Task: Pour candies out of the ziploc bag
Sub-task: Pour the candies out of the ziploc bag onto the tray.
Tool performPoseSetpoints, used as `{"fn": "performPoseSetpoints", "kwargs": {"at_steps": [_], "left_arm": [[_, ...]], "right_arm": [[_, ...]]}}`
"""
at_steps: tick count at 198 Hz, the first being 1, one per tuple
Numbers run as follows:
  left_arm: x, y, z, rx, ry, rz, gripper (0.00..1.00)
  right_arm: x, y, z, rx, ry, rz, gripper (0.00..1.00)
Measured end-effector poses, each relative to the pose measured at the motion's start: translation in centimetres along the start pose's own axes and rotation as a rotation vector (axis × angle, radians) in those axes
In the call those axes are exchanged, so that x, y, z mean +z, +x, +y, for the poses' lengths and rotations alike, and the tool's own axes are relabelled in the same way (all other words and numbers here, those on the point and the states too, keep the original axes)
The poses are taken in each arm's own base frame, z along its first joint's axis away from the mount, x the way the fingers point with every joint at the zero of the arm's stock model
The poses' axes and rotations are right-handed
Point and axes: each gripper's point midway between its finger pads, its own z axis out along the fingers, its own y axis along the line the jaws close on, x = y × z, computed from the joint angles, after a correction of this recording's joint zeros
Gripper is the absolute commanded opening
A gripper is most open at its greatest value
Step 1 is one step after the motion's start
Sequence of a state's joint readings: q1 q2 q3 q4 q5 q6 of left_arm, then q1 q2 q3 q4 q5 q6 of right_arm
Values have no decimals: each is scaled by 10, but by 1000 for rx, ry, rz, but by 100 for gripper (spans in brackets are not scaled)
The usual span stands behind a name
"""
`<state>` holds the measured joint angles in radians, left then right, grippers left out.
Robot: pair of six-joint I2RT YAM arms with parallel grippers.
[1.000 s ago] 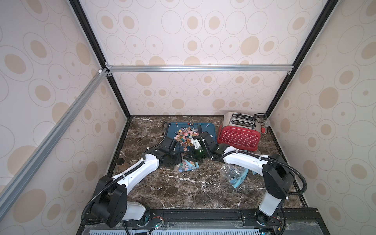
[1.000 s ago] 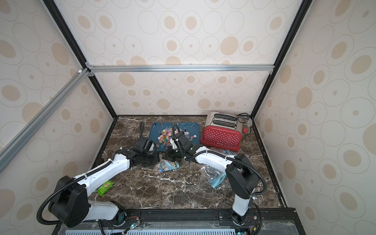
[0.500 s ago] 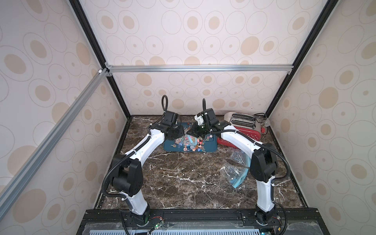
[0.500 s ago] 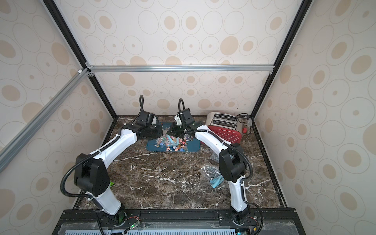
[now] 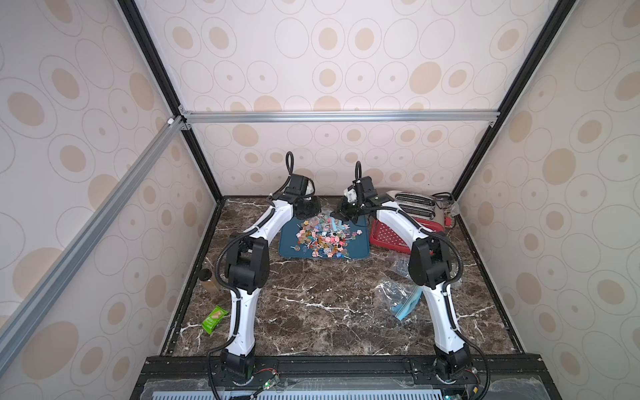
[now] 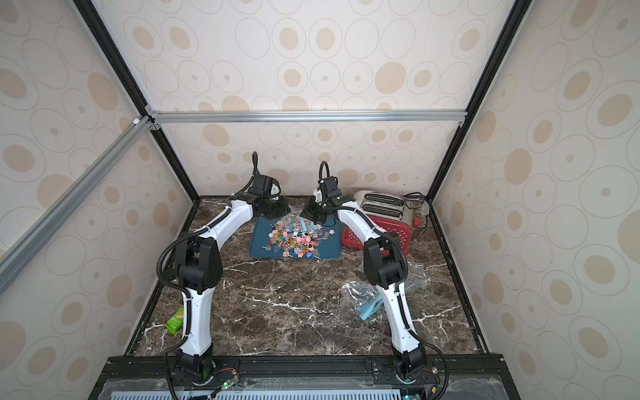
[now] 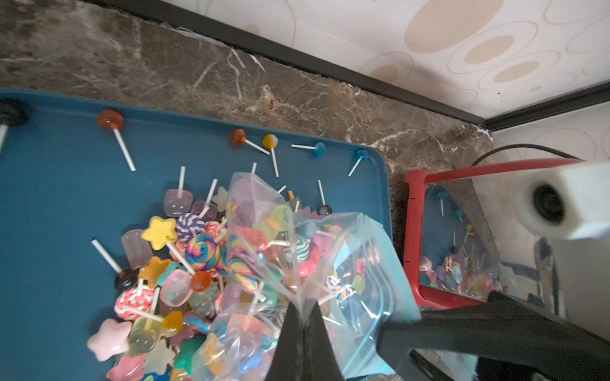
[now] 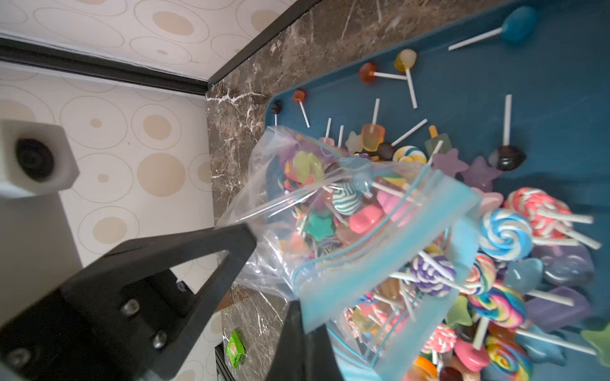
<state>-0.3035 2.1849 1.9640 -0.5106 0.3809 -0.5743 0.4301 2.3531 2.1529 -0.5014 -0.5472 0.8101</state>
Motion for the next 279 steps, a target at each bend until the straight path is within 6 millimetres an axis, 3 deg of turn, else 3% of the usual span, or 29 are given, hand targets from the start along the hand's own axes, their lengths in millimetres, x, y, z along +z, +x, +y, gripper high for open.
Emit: {"fn": "performPoseSetpoints", "kwargs": {"at_steps": [42, 86, 174, 230, 279], "left_arm": [[-7, -8, -20, 30, 81, -6, 0], [-8, 1, -26, 63, 115, 34, 0], [-26, -5, -37, 157, 102, 39, 0], [-36, 1, -36, 212, 59, 67, 0], [-47, -5, -41, 272, 24, 50, 0]], "right_arm": [[10, 6, -15, 15, 1, 2, 0], [18, 18, -35, 53, 2, 4, 0], [-6, 19, -18, 43, -84, -84, 0], [-4, 15, -15, 57, -126, -117, 0], [-3, 9, -4, 74, -197, -137, 0]]}}
